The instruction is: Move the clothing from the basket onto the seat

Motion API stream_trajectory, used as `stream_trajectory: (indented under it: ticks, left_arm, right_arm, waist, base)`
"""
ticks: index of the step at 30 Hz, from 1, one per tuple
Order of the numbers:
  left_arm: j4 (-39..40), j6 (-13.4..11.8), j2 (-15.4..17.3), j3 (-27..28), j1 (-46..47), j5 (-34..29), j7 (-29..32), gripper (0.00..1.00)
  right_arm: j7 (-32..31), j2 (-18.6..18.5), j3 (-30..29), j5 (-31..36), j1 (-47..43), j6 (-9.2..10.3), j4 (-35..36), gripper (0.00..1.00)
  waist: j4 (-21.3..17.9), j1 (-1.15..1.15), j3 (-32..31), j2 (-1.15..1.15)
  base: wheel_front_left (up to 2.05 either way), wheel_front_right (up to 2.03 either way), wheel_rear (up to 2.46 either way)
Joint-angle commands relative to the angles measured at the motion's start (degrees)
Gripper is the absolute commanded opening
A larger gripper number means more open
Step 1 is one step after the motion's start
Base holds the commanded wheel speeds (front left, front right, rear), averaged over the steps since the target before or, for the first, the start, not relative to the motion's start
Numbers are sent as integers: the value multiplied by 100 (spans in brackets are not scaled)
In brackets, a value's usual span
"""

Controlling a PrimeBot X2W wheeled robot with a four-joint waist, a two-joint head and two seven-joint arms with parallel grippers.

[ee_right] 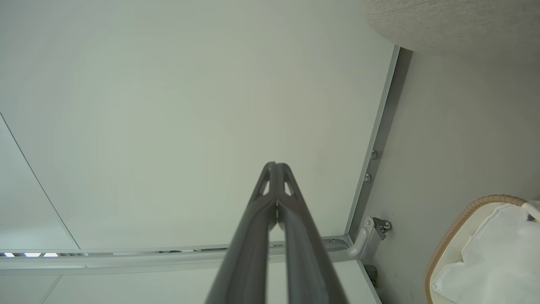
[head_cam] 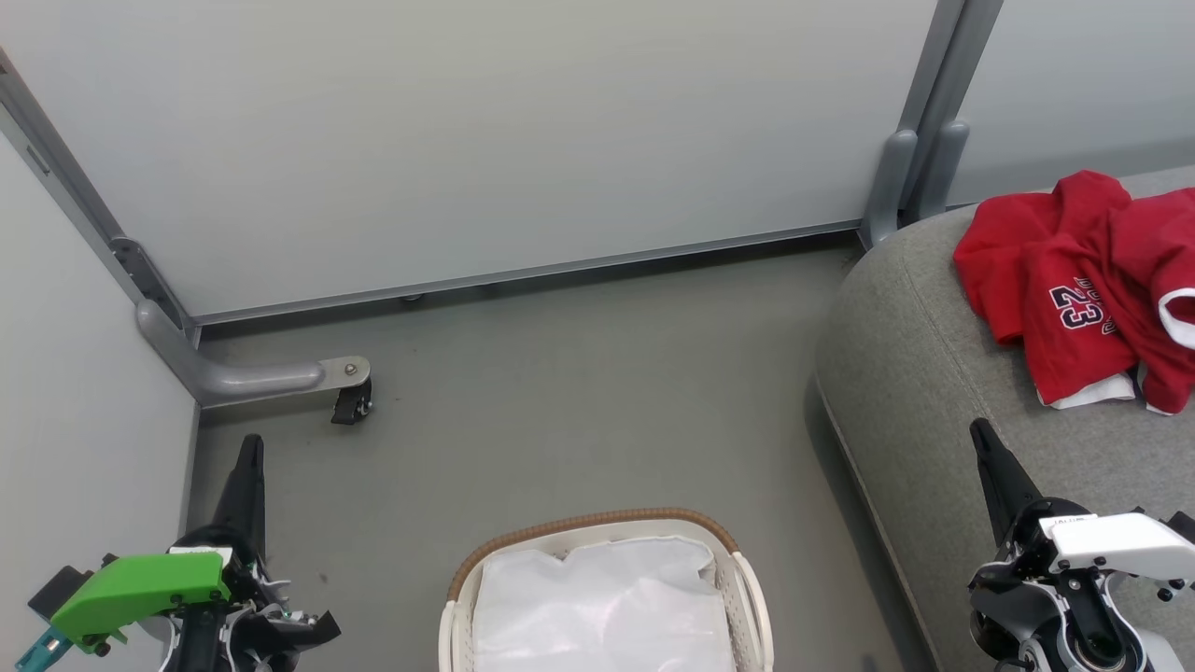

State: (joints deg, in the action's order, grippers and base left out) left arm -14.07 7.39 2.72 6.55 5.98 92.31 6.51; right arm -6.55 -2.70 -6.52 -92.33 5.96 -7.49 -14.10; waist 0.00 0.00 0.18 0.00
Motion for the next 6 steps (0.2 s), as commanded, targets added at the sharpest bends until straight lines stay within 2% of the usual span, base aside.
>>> stream_trajectory:
  ticks: [1, 6]
  left_arm:
    - [9, 26, 29, 14, 55, 19, 24, 0]
    - [10, 26, 29, 13, 55, 19, 24, 0]
  right_arm:
    - [-18, -34, -12, -17, 47, 0, 21, 0]
    - [-18, -34, -12, -17, 47, 0, 21, 0]
  waist:
    - [0, 0, 0, 0]
    - [0, 0, 0, 0]
  base:
    - [0, 0, 0]
    - [0, 0, 0]
